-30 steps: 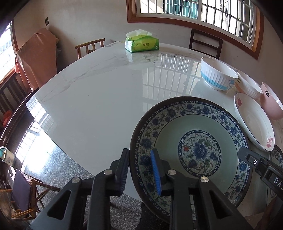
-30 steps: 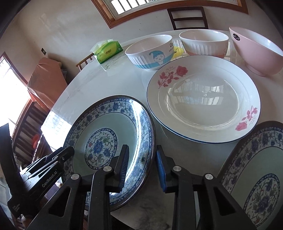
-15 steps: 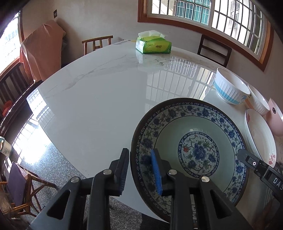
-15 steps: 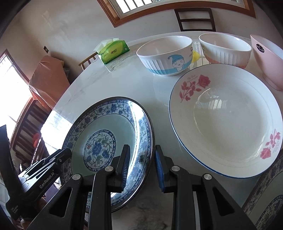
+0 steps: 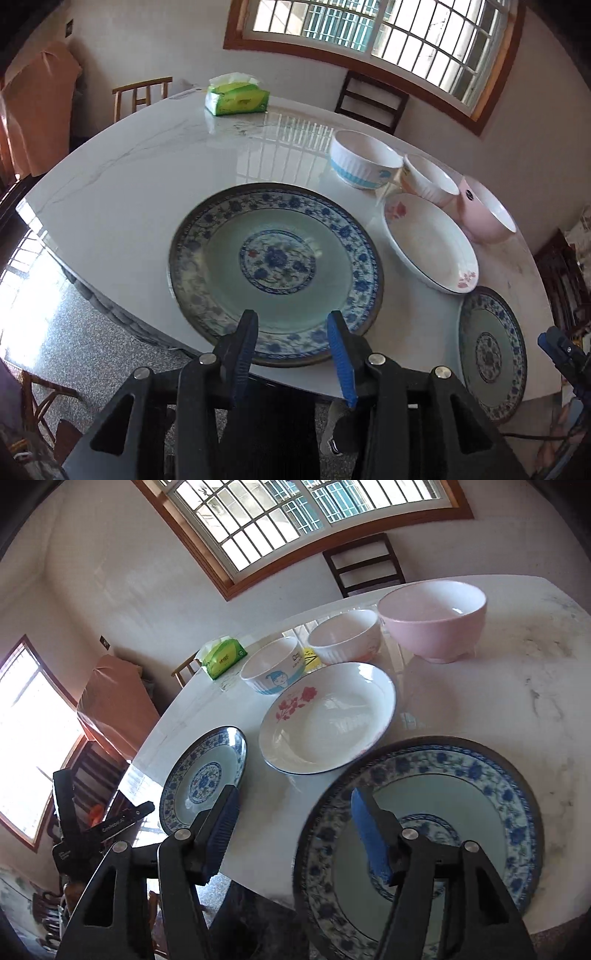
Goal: Organize plates and bowls
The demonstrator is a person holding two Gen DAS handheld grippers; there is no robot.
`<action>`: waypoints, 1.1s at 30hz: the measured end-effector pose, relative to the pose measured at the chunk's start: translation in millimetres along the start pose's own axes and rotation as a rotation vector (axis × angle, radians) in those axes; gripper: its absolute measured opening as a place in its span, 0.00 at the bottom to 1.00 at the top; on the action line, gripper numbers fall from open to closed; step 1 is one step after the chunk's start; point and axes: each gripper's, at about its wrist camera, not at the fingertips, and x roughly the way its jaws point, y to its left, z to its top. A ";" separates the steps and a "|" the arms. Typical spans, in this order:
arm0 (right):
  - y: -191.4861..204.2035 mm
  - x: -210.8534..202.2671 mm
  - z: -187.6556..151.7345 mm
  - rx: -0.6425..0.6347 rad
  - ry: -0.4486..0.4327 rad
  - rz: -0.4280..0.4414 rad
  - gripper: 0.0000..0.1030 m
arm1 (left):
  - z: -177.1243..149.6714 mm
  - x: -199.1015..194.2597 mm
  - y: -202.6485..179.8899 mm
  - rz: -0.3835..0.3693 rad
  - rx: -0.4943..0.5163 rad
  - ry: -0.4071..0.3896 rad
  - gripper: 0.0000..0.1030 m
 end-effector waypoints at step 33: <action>-151.6 -20.1 -53.9 0.228 0.061 0.104 0.13 | -30.8 69.5 -142.0 -0.233 0.214 0.284 0.23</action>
